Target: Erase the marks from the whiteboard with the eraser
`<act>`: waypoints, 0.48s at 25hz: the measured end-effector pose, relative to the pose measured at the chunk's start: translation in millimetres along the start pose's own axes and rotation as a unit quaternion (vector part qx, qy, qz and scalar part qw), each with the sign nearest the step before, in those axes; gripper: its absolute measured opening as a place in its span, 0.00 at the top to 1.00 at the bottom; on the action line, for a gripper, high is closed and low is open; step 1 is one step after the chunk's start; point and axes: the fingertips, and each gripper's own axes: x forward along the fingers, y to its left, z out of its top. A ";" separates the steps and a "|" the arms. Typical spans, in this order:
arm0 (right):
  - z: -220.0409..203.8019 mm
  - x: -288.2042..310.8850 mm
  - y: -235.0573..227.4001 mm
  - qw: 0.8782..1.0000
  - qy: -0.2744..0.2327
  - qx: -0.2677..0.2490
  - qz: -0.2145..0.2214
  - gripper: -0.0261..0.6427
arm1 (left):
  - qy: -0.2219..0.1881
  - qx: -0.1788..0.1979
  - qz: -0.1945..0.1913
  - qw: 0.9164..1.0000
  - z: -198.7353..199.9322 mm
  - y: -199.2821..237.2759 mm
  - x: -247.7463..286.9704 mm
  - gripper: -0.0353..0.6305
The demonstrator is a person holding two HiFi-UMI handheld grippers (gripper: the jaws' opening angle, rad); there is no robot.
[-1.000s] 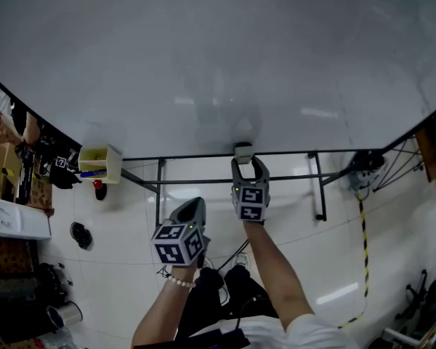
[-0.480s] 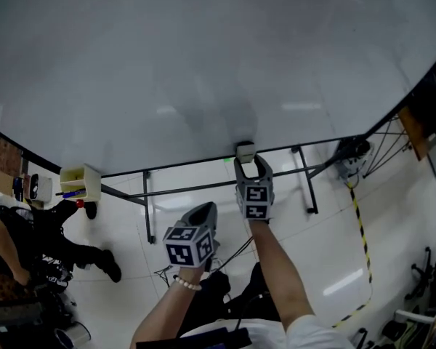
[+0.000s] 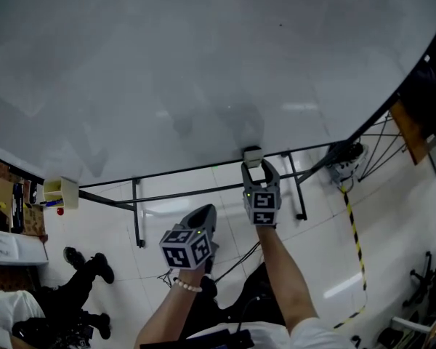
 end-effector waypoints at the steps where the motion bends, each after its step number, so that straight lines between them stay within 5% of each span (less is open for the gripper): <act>1: -0.7 -2.3 -18.2 1.000 0.002 0.004 -0.004 0.57 | 0.000 -0.004 -0.001 1.000 -1.7 -11.7 8.1 0.97; 12: -7.6 -29.6 -205.3 1.000 0.012 0.002 -0.027 0.57 | 0.019 -0.007 -0.010 1.000 -24.6 -136.8 97.4 0.97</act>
